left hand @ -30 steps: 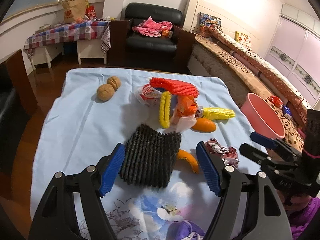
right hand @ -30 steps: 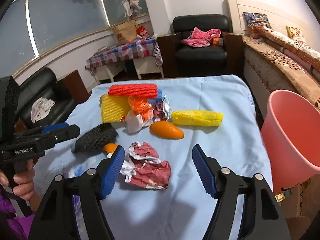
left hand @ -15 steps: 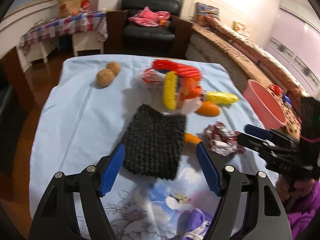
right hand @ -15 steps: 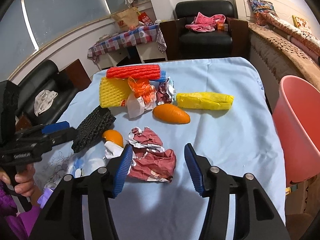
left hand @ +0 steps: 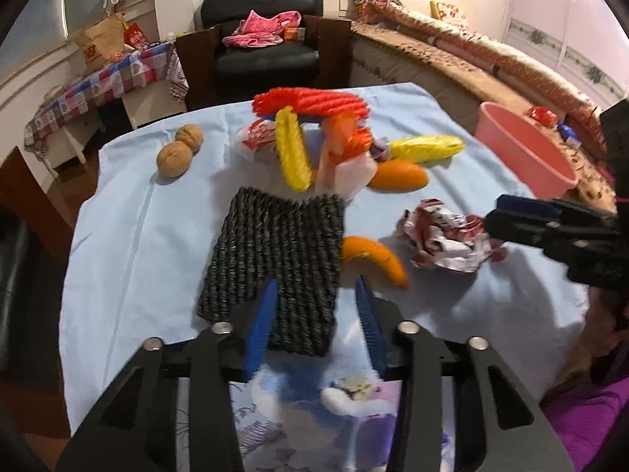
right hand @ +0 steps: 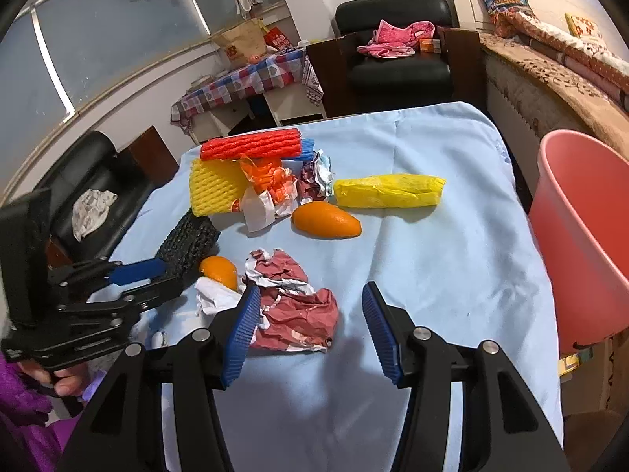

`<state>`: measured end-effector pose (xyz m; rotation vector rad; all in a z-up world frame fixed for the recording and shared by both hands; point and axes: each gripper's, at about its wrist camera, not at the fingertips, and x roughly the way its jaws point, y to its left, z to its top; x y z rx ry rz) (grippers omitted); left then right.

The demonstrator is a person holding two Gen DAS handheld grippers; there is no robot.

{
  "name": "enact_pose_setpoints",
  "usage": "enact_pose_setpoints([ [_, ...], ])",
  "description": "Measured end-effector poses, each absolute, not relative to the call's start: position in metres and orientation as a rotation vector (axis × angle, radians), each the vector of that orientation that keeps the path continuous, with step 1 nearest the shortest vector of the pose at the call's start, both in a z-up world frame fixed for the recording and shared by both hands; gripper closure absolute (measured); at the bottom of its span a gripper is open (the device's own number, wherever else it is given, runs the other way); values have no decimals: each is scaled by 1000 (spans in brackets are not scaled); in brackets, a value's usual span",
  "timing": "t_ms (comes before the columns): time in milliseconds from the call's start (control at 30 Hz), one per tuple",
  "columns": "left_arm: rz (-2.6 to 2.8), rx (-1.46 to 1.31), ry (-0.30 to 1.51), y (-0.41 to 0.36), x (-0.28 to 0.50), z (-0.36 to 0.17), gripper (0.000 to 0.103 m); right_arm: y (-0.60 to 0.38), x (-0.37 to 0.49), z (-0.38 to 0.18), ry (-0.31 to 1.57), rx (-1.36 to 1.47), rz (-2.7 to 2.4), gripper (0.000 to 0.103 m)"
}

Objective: Collect trash
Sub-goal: 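Grasp the black glove with the left tool while the right tool grasps the crumpled wrapper, then carry both items over the pink bucket and open both tools to drop them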

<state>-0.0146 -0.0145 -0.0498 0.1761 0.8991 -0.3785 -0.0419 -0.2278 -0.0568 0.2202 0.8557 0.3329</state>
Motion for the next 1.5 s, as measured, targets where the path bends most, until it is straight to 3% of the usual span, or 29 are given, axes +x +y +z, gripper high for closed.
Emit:
enact_pose_setpoints([
  [67, -369, 175, 902, -12, -13, -52, 84, -229, -43, -57, 853, 231, 347, 49],
  [133, -363, 159, 903, -8, -11, -51, 91, -228, -44, -56, 852, 236, 362, 49],
  [400, -344, 117, 861, 5, -12, -40, 94, -223, -38, -67, 915, 240, 385, 50],
  [500, -349, 92, 854, 8, -12, -35, 94, -219, -40, -66, 919, 228, 405, 63],
  [567, -353, 79, 846, 10, -13, -30, 94, -220, -40, -66, 918, 231, 414, 77],
  [600, -359, 72, 843, 10, -14, -28, 94, -221, -40, -66, 921, 239, 422, 90],
  [1100, -546, 35, 803, -11, -39, 8, 94, -236, -62, -32, 790, 241, 431, 93],
  [1500, -711, 90, 756, -62, -43, 27, 94, -302, -84, 0, 672, 327, 267, 93],
])
